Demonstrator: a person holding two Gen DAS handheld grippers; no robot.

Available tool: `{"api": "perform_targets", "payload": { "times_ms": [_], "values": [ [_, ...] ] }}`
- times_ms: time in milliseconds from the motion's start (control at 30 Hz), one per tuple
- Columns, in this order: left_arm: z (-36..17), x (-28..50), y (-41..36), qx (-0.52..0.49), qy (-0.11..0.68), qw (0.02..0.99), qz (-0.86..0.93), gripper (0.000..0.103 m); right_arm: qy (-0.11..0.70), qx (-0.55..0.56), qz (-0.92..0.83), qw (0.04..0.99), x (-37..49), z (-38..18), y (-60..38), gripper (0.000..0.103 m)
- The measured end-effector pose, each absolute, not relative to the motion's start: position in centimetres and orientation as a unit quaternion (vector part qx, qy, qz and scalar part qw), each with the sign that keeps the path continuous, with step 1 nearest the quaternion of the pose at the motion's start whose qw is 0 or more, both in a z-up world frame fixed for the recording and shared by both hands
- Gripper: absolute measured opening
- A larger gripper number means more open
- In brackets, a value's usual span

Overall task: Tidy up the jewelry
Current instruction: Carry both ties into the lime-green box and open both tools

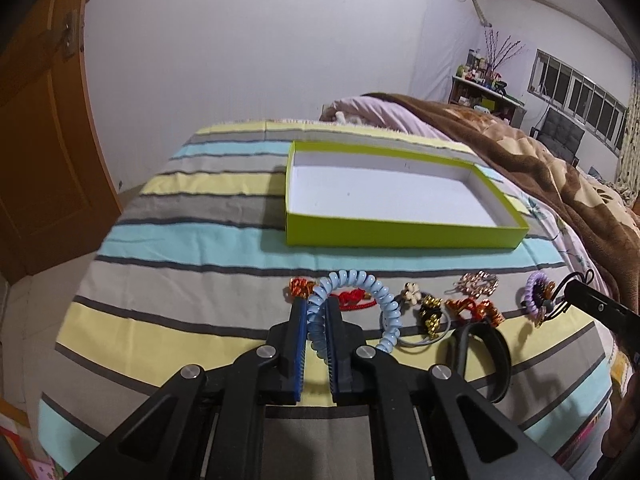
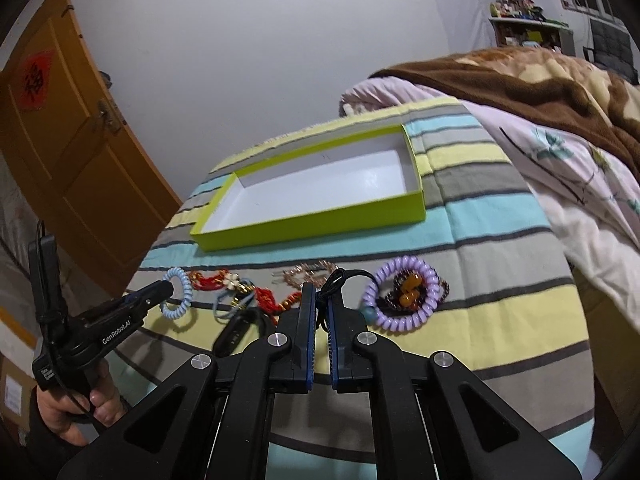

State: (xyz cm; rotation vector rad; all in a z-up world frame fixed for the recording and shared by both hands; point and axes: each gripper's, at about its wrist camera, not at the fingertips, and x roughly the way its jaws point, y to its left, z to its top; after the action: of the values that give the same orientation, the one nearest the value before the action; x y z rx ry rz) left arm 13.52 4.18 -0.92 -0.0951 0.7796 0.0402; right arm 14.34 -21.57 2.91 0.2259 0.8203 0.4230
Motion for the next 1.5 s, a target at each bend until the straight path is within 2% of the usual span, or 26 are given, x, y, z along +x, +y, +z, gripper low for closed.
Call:
{"api": "perform_targets", "payload": {
  "times_ms": [333,600,933,1300,1367,1433,1500],
  "values": [
    [2.7,15.5,3.6,-0.026,0.350,0.936,0.007,0.009,0.366,0.072,0.221,0.901,17.1,6.0,-20.9,0.005],
    [4.1,21.6,3.6,-0.017,0.350,0.937,-0.001,0.009,0.359,0.045,0.221,0.906,23.5,7.3,-19.8,0.005],
    [1.3,30.6,4.6,-0.007,0.392,0.920,0.015,0.009,0.432,0.041,0.199,0.878,33.3,2.5,-19.8,0.005],
    [-3.0,35.4,5.5,-0.014,0.439,0.898,0.020,0.009,0.486,0.048,0.179,0.854,38.1,-0.6,-19.9,0.006],
    [-3.1,35.5,5.5,-0.012,0.436,0.900,0.017,0.009,0.489,0.045,0.180,0.852,38.1,-0.9,-19.9,0.008],
    [-3.1,35.6,5.4,-0.015,0.437,0.899,0.012,0.009,0.487,0.047,0.184,0.852,37.9,-0.8,-20.0,0.021],
    [-3.1,35.5,5.4,-0.019,0.438,0.899,0.012,0.009,0.483,0.049,0.188,0.854,37.8,-0.6,-20.0,0.024]
  ]
}}
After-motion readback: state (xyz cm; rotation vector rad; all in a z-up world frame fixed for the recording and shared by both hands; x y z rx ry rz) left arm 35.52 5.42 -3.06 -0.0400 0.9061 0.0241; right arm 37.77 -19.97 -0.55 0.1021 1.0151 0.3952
